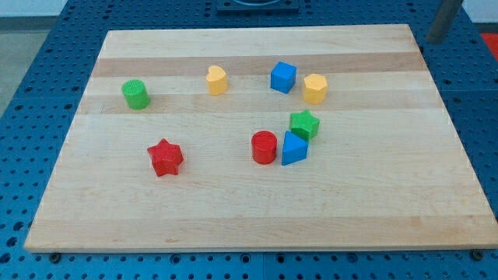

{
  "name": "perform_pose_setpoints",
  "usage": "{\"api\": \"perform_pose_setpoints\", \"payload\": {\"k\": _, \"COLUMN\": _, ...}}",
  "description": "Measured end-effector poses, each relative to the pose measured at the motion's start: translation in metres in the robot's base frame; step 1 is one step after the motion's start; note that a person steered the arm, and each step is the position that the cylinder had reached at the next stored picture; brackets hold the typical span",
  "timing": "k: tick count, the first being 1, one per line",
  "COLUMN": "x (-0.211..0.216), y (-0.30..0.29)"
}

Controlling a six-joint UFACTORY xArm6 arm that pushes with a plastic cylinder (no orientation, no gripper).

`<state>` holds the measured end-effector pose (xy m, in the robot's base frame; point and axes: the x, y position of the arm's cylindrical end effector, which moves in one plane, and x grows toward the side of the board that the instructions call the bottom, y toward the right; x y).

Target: Push the yellow hexagon into the yellow heart

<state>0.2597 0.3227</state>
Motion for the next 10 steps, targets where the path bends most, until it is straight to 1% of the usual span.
{"api": "perform_pose_setpoints", "payload": {"k": 1, "x": 0.041, "y": -0.021}}
{"api": "perform_pose_setpoints", "payload": {"k": 2, "x": 0.069, "y": -0.046}}
{"api": "perform_pose_setpoints", "payload": {"k": 3, "x": 0.076, "y": -0.061}}
{"api": "perform_pose_setpoints", "payload": {"k": 4, "x": 0.076, "y": -0.061}}
{"api": "perform_pose_setpoints", "payload": {"k": 6, "x": 0.113, "y": -0.084}}
{"api": "perform_pose_setpoints", "payload": {"k": 10, "x": 0.117, "y": -0.203}}
